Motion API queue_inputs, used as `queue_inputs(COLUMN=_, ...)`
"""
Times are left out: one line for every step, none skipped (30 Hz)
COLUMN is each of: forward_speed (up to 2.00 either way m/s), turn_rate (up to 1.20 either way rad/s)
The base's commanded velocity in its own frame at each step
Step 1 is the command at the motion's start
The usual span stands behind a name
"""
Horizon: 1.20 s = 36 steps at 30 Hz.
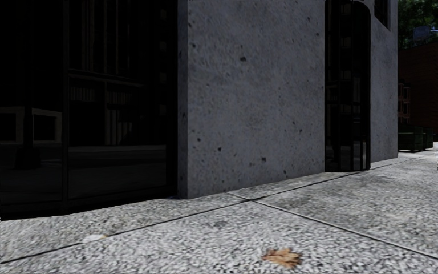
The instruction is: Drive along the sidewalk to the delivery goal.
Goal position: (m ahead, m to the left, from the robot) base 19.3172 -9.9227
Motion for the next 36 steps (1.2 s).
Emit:
queue_inputs(forward_speed=2.0, turn_rate=-0.75)
queue_inputs(forward_speed=2.0, turn_rate=-0.76)
queue_inputs(forward_speed=2.0, turn_rate=-0.76)
queue_inputs(forward_speed=2.0, turn_rate=-0.76)
queue_inputs(forward_speed=2.0, turn_rate=-0.76)
queue_inputs(forward_speed=2.0, turn_rate=-0.76)
queue_inputs(forward_speed=2.0, turn_rate=-0.76)
queue_inputs(forward_speed=2.0, turn_rate=-0.76)
queue_inputs(forward_speed=2.0, turn_rate=-0.76)
queue_inputs(forward_speed=2.0, turn_rate=-0.76)
queue_inputs(forward_speed=2.0, turn_rate=-0.76)
queue_inputs(forward_speed=2.0, turn_rate=-0.76)
queue_inputs(forward_speed=2.0, turn_rate=-0.76)
queue_inputs(forward_speed=2.0, turn_rate=-0.76)
queue_inputs(forward_speed=2.0, turn_rate=-0.76)
queue_inputs(forward_speed=2.0, turn_rate=-0.76)
queue_inputs(forward_speed=2.0, turn_rate=-0.76)
queue_inputs(forward_speed=2.0, turn_rate=-0.76)
queue_inputs(forward_speed=2.0, turn_rate=-0.76)
queue_inputs(forward_speed=2.0, turn_rate=-0.76)
queue_inputs(forward_speed=2.0, turn_rate=-0.68)
queue_inputs(forward_speed=2.0, turn_rate=-0.68)
queue_inputs(forward_speed=2.0, turn_rate=-0.51)
queue_inputs(forward_speed=2.0, turn_rate=-0.37)
queue_inputs(forward_speed=2.0, turn_rate=-0.3)
queue_inputs(forward_speed=2.0, turn_rate=-0.1)
queue_inputs(forward_speed=2.0, turn_rate=-0.02)
queue_inputs(forward_speed=2.0, turn_rate=-0.02)
queue_inputs(forward_speed=2.0, turn_rate=0.0)
queue_inputs(forward_speed=2.0, turn_rate=0.0)
queue_inputs(forward_speed=2.0, turn_rate=0.0)
queue_inputs(forward_speed=2.0, turn_rate=0.0)
queue_inputs(forward_speed=2.0, turn_rate=0.0)
queue_inputs(forward_speed=2.0, turn_rate=0.0)
queue_inputs(forward_speed=2.0, turn_rate=-0.01)
queue_inputs(forward_speed=2.0, turn_rate=-0.74)
